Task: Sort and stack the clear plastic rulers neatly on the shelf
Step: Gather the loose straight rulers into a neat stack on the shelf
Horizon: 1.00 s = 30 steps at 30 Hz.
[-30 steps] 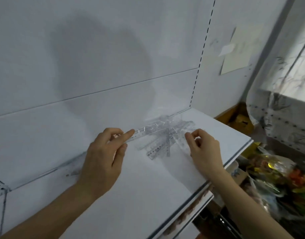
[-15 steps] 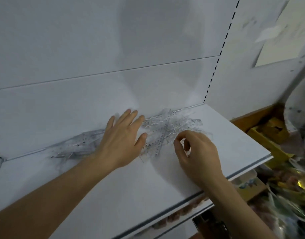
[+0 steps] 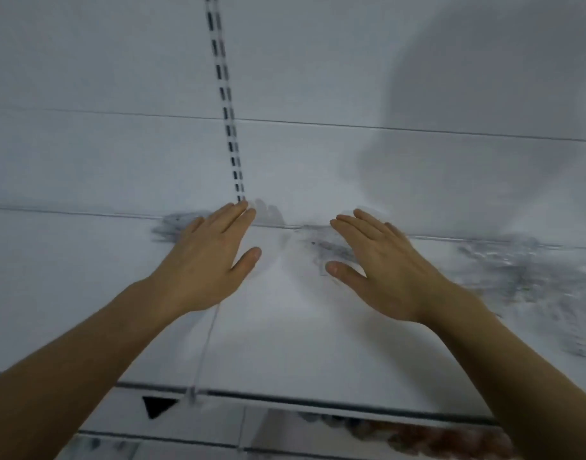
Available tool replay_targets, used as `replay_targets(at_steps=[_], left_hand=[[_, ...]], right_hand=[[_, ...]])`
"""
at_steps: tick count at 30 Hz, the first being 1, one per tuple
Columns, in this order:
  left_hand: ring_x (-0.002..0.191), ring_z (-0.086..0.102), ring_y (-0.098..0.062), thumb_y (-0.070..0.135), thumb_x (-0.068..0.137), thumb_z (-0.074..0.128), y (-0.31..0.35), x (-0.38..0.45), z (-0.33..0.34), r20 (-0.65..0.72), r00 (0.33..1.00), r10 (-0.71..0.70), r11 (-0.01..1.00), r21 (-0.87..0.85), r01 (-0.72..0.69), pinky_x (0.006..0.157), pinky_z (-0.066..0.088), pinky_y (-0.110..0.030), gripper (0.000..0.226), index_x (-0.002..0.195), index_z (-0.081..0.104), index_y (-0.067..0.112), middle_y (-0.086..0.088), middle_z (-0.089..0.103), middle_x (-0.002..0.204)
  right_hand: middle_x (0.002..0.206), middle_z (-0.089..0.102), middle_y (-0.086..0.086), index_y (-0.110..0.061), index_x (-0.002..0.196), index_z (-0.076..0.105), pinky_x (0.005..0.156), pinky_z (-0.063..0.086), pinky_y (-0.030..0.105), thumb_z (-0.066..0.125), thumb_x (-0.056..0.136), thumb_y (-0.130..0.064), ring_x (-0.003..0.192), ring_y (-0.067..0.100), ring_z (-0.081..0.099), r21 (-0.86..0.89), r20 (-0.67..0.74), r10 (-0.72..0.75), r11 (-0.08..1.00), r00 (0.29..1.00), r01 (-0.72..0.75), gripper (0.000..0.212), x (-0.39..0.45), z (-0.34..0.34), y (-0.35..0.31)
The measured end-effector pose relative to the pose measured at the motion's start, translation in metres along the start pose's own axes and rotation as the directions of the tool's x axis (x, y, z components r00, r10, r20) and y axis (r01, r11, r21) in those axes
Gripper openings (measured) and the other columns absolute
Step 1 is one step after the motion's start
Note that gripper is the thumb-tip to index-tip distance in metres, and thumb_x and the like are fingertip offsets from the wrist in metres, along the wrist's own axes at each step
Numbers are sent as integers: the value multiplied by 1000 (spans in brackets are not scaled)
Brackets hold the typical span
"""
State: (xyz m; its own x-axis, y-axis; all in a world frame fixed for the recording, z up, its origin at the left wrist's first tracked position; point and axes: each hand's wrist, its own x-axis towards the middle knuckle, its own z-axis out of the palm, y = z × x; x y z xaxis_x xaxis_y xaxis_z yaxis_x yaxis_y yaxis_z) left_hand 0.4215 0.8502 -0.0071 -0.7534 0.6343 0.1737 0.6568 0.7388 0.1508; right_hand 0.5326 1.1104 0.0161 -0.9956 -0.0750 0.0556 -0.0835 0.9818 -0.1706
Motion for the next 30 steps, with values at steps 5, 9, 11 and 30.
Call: replay_targets(at_steps=[5, 9, 11, 30], left_hand=[[154, 12, -16, 65, 92, 14, -119, -96, -37, -22, 979, -204, 978, 41, 204, 122, 12, -41, 81, 160, 17, 20, 2, 12, 168], [154, 15, -20, 70, 86, 7, -218, -179, -71, -47, 957, -286, 957, 40, 288, 122, 14, -44, 93, 159, 20, 16, -2, 14, 167], [153, 18, -22, 69, 87, 10, -259, -211, -80, -65, 950, -304, 951, 41, 307, 122, 17, -46, 91, 158, 23, 14, -4, 17, 166], [154, 11, -21, 55, 102, 30, -577, -371, -152, -51, 780, -624, 778, 56, 626, 124, 15, -41, 69, 160, 14, 21, -1, 9, 169]], right_hand=[[169, 10, -8, -25, 162, 11, 127, 7, 45, 30, 101, -61, 156, 13, -1, -19, 71, -168, 985, 983, 170, 73, 57, 23, -128], [169, 12, -8, -24, 161, 13, 126, 8, 42, 29, 101, -62, 156, 12, 1, -33, 90, -281, 958, 955, 285, 73, 93, 37, -239], [168, 14, -7, -23, 161, 13, 126, 10, 44, 26, 100, -64, 156, 13, 4, -46, 112, -301, 950, 947, 308, 75, 107, 45, -282], [168, 14, 1, -15, 161, 12, 124, 18, 43, 26, 102, -63, 154, 18, 13, -55, 254, -610, 766, 751, 640, 78, 327, 131, -658]])
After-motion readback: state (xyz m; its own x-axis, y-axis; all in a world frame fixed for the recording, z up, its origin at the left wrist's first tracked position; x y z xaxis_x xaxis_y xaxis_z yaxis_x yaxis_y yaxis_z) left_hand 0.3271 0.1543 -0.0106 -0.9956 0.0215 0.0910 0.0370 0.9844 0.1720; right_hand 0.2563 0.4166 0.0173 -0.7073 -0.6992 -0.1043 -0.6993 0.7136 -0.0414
